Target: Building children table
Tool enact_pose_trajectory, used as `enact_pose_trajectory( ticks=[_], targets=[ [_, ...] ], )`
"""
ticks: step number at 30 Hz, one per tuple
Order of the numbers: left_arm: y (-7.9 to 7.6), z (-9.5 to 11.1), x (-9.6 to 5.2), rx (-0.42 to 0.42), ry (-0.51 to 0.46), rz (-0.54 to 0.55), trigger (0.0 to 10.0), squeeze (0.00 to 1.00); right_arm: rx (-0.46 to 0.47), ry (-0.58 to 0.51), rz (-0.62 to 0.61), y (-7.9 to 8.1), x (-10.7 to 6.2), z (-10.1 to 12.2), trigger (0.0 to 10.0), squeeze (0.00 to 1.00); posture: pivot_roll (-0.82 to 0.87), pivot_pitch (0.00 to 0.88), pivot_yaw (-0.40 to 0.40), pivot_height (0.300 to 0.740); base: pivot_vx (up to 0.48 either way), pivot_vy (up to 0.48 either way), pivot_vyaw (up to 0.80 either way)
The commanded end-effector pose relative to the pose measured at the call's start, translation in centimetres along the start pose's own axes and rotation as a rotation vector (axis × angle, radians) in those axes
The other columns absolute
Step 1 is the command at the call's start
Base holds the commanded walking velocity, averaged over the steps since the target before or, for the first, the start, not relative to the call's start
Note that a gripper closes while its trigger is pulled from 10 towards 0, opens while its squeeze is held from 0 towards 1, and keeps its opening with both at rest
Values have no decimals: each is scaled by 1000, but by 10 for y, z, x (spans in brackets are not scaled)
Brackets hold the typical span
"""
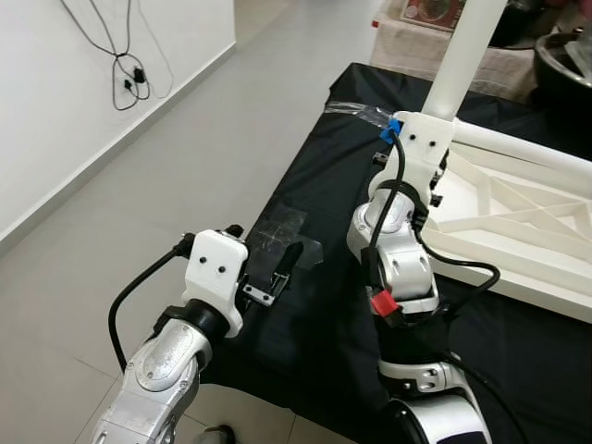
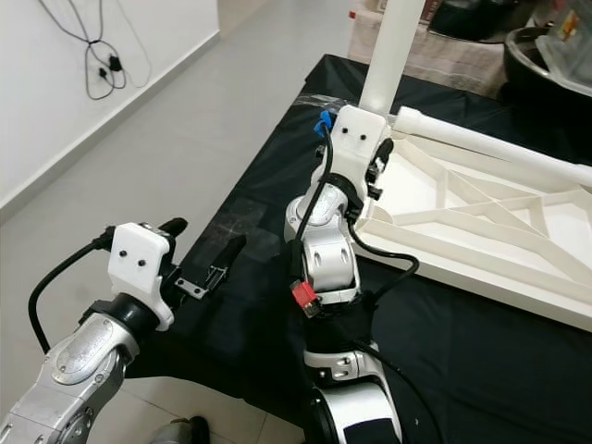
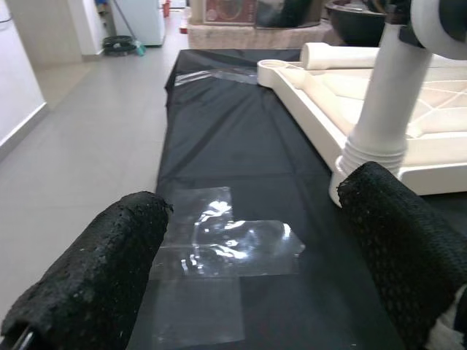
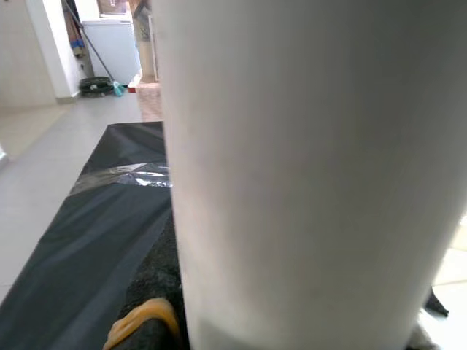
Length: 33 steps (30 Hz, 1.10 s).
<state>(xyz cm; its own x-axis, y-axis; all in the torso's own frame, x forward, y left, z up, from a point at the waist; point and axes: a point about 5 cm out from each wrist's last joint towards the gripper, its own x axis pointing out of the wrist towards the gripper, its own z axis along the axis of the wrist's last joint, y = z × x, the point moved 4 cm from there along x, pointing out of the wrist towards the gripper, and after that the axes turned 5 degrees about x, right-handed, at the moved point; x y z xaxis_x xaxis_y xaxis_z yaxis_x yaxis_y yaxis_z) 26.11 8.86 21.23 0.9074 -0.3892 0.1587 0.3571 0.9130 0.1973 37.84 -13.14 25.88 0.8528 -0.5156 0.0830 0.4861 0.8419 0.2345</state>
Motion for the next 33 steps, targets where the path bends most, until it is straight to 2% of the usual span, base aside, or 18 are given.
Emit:
enact_pose_trajectory(
  ticks=[1, 3, 4, 5, 7, 8, 9, 11, 13, 15, 18, 22, 23, 26, 29, 30, 31, 33],
  targets=[
    [-2, -4, -1, 5, 11, -10, 10000, 0, 49, 236, 36, 16, -25, -51, 10000, 0, 118, 186, -71, 740, 0, 0, 0],
    [-1, -4, -1, 7, 12, -9, 10000, 0, 53, 98, 112, 22, -11, -16, 10000, 0, 120, 187, -71, 740, 0, 0, 0],
    [-1, -4, -1, 7, 12, -9, 10000, 0, 53, 98, 112, 22, -11, -16, 10000, 0, 120, 187, -71, 740, 0, 0, 0],
    [0, -5, -1, 8, 13, -8, 10000, 0, 57, 15, 170, 26, -6, 4, 10000, 0, 117, 187, -70, 740, 0, 0, 0],
    [0, -5, -1, 8, 13, -8, 10000, 0, 57, 15, 170, 26, -6, 4, 10000, 0, 117, 187, -70, 740, 0, 0, 0],
    [0, -5, -1, 9, 13, -8, 10000, 0, 66, -43, 221, 30, -3, 18, 10000, 0, 120, 185, -68, 740, 0, 0, 0],
    [0, -5, -1, 9, 13, -8, 10000, 0, 66, -43, 221, 30, -3, 18, 10000, 0, 120, 185, -68, 740, 0, 0, 0],
    [-2, -5, 0, 27, 17, -21, 10000, 0, 160, -144, 385, 40, -2, 49, 10000, 0, 121, 182, -65, 740, 0, 0, 0],
    [-2, -6, 0, 27, 18, -24, 10000, 0, 194, -158, 445, 44, -3, 55, 10000, 0, 120, 182, -64, 740, 0, 0, 0],
    [-2, -8, 1, 6, 28, -27, 10000, 0, 283, -117, 671, 59, -7, 63, 10000, 0, 117, 178, -60, 740, 0, 0, 0],
    [-2, -9, 3, -3, 32, -36, 10000, 0, 333, -118, 794, 61, -12, 70, 10000, 0, 118, 175, -57, 740, 0, 0, 0],
    [-2, -10, 4, 0, 39, -41, 10000, 0, 352, -117, 884, 65, -19, 74, 10000, 0, 117, 173, -54, 740, 0, 0, 0],
    [-1, -13, 4, -7, 51, -39, 10000, 1000, 356, -76, 963, 69, -25, 69, 10000, 0, 117, 171, -52, 740, 0, 0, 0],
    [2, -16, 6, -2, 73, -40, 10000, 1000, 368, -2, 1068, 73, -35, 55, 10000, 0, 122, 168, -55, 740, 0, 0, 0],
    [6, -17, 8, 10, 80, -41, 10000, 1000, 363, -8, 1107, 72, -39, 51, 10000, 0, 123, 168, -56, 740, 0, 0, 0],
    [6, -17, 8, 11, 82, -42, 10000, 337, 361, -12, 1116, 72, -40, 51, 10000, 0, 123, 168, -56, 740, 0, 0, 0],
    [6, -19, 9, 26, 94, -65, 10000, 0, 379, 9, 1173, 73, -46, 49, 10000, 0, 123, 167, -54, 740, 0, 0, 0],
    [8, -23, 12, 43, 119, -98, 10000, 0, 395, 36, 1254, 75, -58, 46, 10000, 0, 123, 164, -53, 740, 0, 0, 0]
  ],
)
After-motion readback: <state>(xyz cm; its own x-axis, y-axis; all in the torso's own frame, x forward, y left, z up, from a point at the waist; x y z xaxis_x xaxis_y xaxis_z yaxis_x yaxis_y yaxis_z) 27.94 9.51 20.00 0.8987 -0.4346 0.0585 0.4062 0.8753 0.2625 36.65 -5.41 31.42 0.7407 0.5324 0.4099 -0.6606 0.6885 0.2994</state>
